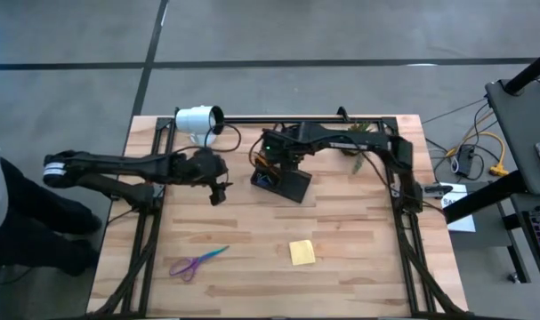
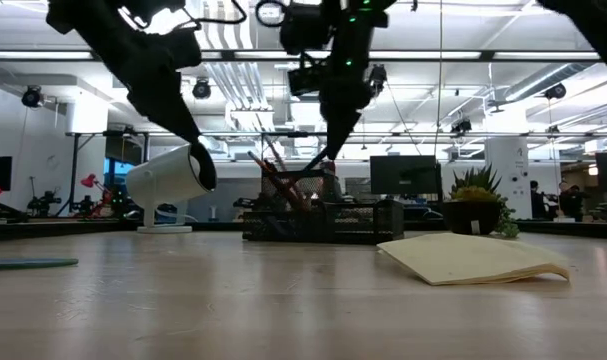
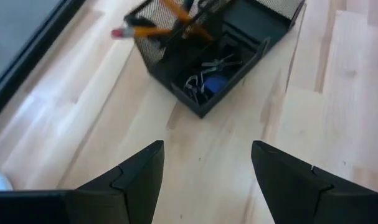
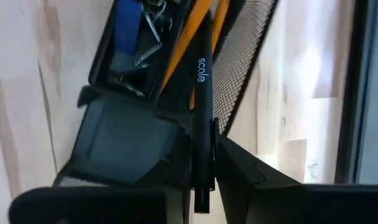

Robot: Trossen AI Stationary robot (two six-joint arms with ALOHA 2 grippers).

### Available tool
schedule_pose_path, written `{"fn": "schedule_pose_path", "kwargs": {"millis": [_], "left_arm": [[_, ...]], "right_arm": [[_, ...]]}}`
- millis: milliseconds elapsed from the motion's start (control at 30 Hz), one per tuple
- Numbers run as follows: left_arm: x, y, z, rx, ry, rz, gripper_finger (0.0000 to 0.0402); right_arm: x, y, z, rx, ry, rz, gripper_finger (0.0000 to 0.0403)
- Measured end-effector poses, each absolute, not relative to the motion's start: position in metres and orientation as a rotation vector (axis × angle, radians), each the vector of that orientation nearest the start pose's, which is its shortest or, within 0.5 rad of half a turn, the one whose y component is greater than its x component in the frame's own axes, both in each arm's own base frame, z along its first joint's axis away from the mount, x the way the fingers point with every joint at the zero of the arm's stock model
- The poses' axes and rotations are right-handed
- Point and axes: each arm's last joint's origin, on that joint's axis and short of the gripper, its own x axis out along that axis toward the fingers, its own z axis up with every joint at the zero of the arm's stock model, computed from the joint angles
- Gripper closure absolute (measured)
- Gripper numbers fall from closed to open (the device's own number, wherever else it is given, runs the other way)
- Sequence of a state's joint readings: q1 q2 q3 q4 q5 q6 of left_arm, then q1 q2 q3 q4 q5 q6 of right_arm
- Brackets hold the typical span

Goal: Pick and place office supplies into organizer
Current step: Put the black pen into the black desk organizer, then put the purple scissors into the black desk organizer

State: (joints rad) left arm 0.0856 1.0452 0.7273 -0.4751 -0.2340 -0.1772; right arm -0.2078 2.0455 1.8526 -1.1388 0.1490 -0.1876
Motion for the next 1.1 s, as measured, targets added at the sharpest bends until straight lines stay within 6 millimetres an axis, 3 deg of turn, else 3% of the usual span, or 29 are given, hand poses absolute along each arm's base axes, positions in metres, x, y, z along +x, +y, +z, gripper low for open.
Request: {"fn": "schedule_pose_path", "kwargs": {"millis": [233, 533, 633, 800, 900, 1100], "left_arm": [[0.187, 0.022, 0.249, -0.182, 0.758, 0.401, 0.0175], [0.154, 0.008, 0.254, -0.241, 0.824, 0.331, 0.0175], [0.146, 0.0, 0.249, -0.257, 0.849, 0.241, 0.0175], [0.136, -0.018, 0.231, -0.296, 0.914, 0.138, 0.0175], [0.132, -0.034, 0.227, -0.309, 0.949, 0.068, 0.0175], [0.125, -0.071, 0.222, -0.412, 1.07, 0.006, 0.0181]], "right_arm": [[0.426, -0.093, 0.247, -0.163, 1.488, -0.122, 0.0318], [0.434, -0.072, 0.287, -0.194, 1.362, -0.18, 0.0237], [0.436, -0.05, 0.294, -0.18, 1.337, -0.096, 0.0215], [0.445, 0.015, 0.291, -0.278, 1.256, 0.094, 0.0208], [0.452, 0.049, 0.282, -0.284, 1.199, 0.118, 0.0207], [0.463, 0.09, 0.257, -0.249, 1.161, 0.131, 0.0207]]}}
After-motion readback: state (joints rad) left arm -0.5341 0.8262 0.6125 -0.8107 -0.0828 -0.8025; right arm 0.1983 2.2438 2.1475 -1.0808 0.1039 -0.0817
